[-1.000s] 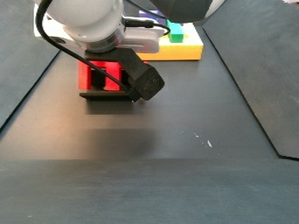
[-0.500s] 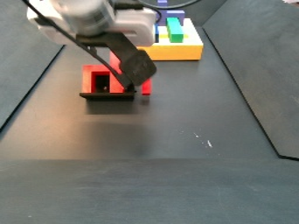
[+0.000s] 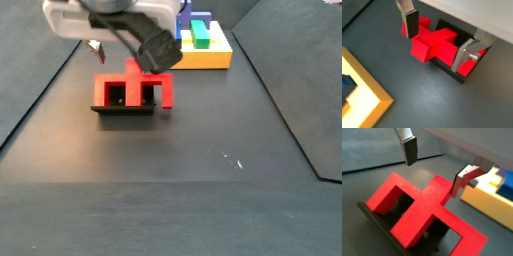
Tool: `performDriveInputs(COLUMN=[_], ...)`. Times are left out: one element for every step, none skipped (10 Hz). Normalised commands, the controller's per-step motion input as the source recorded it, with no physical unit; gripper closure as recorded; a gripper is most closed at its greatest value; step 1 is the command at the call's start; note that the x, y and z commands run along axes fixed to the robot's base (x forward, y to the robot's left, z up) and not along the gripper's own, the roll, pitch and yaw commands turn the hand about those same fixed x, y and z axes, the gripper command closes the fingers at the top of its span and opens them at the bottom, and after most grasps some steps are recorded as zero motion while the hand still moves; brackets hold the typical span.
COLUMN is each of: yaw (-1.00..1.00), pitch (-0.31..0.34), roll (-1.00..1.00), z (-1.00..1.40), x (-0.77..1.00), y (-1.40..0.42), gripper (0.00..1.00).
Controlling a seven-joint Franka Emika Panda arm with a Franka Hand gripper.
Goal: Pick up the red object. Move up. Place the red object on the fixture. Regrasp the red object. Move to above the board. Insert the red object.
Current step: Regrasp the red object.
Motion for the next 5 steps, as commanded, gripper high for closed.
performDriveInputs(yaw=[0.31, 0.17, 0.05, 0.02, 0.00], pitch=[-0.226, -0.091, 0.003, 0.083, 0.100], roll=[1.00, 1.00, 1.00, 1.00, 1.00], z=[0.09, 0.01, 0.01, 0.04, 0.05], x=[0.02, -0.14, -0.10, -0.19, -0.23], y=[-0.11, -0.18, -0.19, -0.19, -0.19], gripper=[0.00, 0.00, 0.00, 0.00, 0.00])
